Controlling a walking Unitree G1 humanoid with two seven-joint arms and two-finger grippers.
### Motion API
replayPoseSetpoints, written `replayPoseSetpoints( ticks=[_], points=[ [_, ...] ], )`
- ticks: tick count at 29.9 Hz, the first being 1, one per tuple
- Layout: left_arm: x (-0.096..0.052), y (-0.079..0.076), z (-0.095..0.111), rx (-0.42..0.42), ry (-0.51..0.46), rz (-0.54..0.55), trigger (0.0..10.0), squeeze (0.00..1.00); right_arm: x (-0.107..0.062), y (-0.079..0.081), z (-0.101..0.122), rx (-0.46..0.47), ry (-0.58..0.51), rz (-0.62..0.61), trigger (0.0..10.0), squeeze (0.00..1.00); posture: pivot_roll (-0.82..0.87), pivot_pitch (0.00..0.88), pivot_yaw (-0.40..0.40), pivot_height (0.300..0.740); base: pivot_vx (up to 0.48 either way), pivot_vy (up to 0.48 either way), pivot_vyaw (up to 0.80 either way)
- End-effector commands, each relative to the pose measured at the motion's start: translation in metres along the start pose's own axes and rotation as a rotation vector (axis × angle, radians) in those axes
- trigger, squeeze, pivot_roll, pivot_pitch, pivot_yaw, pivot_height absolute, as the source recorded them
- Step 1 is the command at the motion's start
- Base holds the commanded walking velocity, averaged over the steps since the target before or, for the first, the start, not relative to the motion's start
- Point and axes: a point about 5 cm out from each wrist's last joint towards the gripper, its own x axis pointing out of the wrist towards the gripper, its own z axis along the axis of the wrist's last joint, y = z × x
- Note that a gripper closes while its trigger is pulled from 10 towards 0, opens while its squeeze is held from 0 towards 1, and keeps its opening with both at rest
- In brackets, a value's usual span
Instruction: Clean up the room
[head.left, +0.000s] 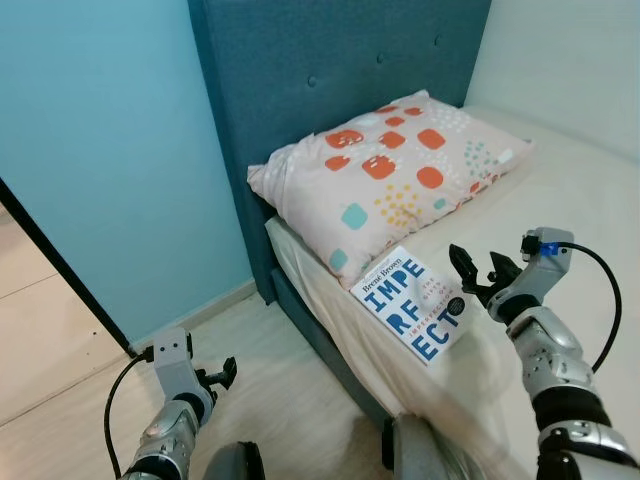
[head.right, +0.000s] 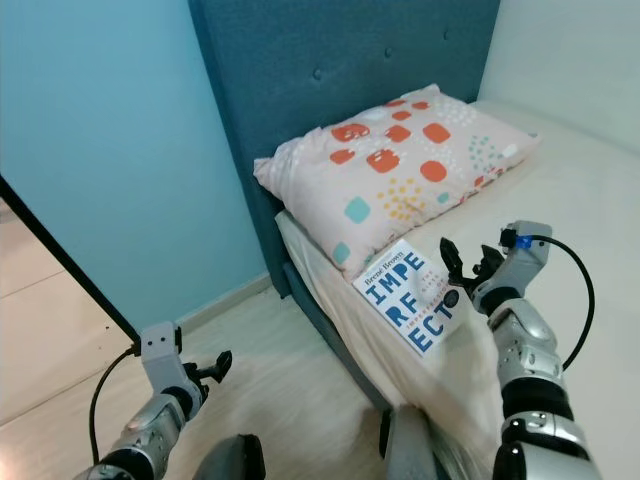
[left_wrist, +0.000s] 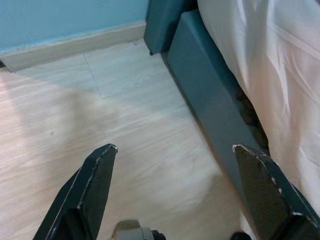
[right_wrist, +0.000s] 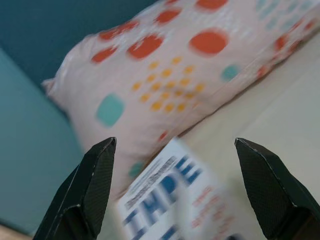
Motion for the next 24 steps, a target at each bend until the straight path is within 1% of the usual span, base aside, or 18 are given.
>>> replayPoseSetpoints(
  ticks=[1,3,5,6,7,8,9,11,12,13,17,19,21,22,24],
  points=[
    [-0.002,0.006,-0.005,-0.005,0.026,0.024,10.0,0.00,0.000,0.012,-0.012,0.013,0.032,0.045,10.0,0.00,-0.07,0.125,0.027,0.643,0.000,0.000,0.00],
    [-0.004,0.008,-0.006,-0.015,0.019,0.028,10.0,0.00,-0.001,0.020,-0.020,0.022,0.054,0.068,10.0,0.00,-0.07,0.122,0.024,0.653,0.000,0.000,0.00],
    [-0.005,0.010,-0.008,-0.012,0.022,0.030,10.0,0.00,-0.001,0.024,-0.027,0.026,0.076,0.078,10.0,0.00,-0.07,0.120,0.024,0.663,0.000,0.000,0.00],
    [-0.005,0.010,-0.008,-0.012,0.022,0.030,10.0,0.00,-0.001,0.024,-0.027,0.026,0.076,0.078,10.0,0.00,-0.07,0.120,0.024,0.663,0.000,0.000,0.00],
    [-0.006,0.010,-0.009,-0.005,0.025,0.031,10.0,0.00,-0.001,0.025,-0.030,0.026,0.085,0.082,10.0,0.00,-0.07,0.120,0.024,0.668,0.000,0.000,0.00],
    [-0.008,0.013,-0.012,0.003,0.039,0.044,10.0,0.00,-0.003,0.027,-0.037,0.025,0.112,0.090,10.0,0.00,-0.07,0.117,0.022,0.672,0.000,0.000,0.00],
    [-0.008,0.013,-0.012,0.003,0.039,0.044,10.0,0.00,-0.003,0.027,-0.037,0.025,0.112,0.090,10.0,0.00,-0.07,0.117,0.022,0.672,0.000,0.000,0.00],
    [-0.012,0.018,-0.019,0.019,0.067,0.062,10.0,0.00,-0.007,0.031,-0.052,0.028,0.159,0.103,10.0,0.00,-0.07,0.116,0.021,0.682,0.000,0.000,0.00],
    [-0.014,0.021,-0.023,0.018,0.085,0.075,10.0,0.00,-0.010,0.031,-0.059,0.028,0.185,0.103,10.0,0.00,-0.07,0.115,0.020,0.687,0.000,0.000,0.00],
    [-0.014,0.021,-0.023,0.018,0.085,0.075,10.0,0.00,-0.010,0.031,-0.059,0.028,0.185,0.103,10.0,0.00,-0.07,0.115,0.020,0.687,0.000,0.000,0.00],
    [-0.023,0.031,-0.039,0.021,0.152,0.123,10.0,0.00,-0.022,0.031,-0.081,0.032,0.267,0.085,10.0,0.00,-0.07,0.115,0.019,0.706,0.000,0.000,0.00],
    [-0.025,0.033,-0.042,0.020,0.164,0.129,10.0,0.00,-0.023,0.030,-0.084,0.031,0.280,0.083,10.0,0.00,-0.07,0.115,0.019,0.711,0.000,0.000,0.00],
    [-0.033,0.040,-0.053,0.013,0.211,0.161,10.0,0.00,-0.035,0.025,-0.103,0.028,0.362,0.047,10.0,0.00,-0.07,0.116,0.018,0.721,0.000,0.000,0.00],
    [-0.033,0.040,-0.053,0.013,0.211,0.161,10.0,0.00,-0.035,0.025,-0.103,0.028,0.362,0.047,10.0,0.00,-0.07,0.116,0.018,0.721,0.000,0.000,0.00],
    [-0.040,0.046,-0.064,-0.004,0.253,0.199,10.0,0.00,-0.053,0.018,-0.124,0.031,0.460,-0.001,10.0,0.00,-0.07,0.115,0.017,0.731,0.000,0.000,0.00]
  ],
)
